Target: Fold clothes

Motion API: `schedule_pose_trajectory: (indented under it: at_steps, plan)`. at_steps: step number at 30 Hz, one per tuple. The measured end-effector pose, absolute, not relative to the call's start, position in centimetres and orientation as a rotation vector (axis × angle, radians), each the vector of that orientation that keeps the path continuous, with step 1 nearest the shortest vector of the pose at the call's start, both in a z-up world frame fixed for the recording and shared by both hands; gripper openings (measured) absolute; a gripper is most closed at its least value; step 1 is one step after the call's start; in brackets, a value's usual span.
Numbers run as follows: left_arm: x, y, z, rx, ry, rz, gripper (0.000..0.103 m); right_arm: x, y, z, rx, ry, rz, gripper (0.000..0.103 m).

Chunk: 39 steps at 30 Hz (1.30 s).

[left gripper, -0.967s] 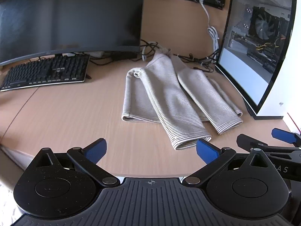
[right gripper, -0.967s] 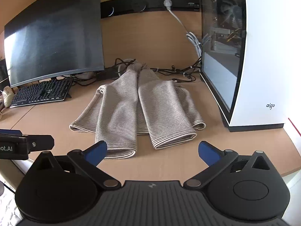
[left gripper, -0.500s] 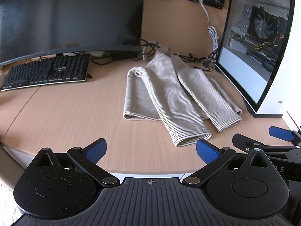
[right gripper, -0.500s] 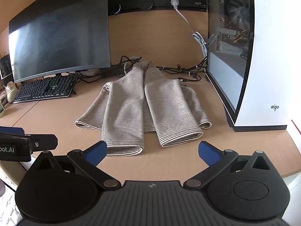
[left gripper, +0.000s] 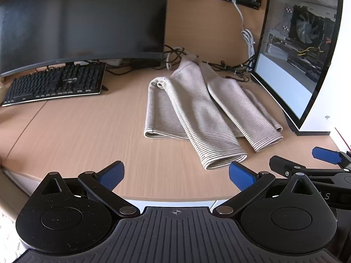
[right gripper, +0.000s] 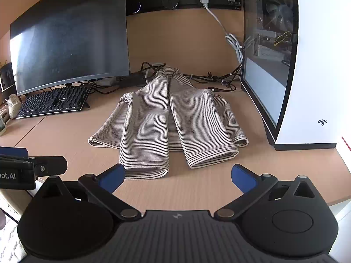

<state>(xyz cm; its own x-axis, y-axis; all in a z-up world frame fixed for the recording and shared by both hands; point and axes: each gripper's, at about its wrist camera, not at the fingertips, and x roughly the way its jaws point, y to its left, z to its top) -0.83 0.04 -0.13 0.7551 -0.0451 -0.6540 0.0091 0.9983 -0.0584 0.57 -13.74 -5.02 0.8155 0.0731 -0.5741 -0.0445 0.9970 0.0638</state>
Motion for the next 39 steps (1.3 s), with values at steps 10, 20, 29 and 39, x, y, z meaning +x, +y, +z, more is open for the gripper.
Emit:
schedule_pose_trajectory:
  at_steps: [10, 20, 29, 39]
  plan:
    - [-0.8, 0.0, -0.2, -0.055, 0.719, -0.026, 0.103, 1.1, -14.7, -4.9, 0.050, 0.624, 0.070, 0.103]
    - [-0.6, -0.2, -0.2, -0.053, 0.724, -0.018, 0.103, 1.3, -15.2, -4.9, 0.057, 0.617, 0.078, 0.103]
    - [-0.2, -0.3, -0.3, -0.050, 0.733, -0.017, 0.103, 1.3, -15.6, -5.0, 0.058, 0.619, 0.088, 0.103]
    - [-0.4, -0.4, -0.6, -0.050, 0.738, -0.016, 0.103, 1.2, -15.9, -4.9, 0.061, 0.619, 0.091, 0.103]
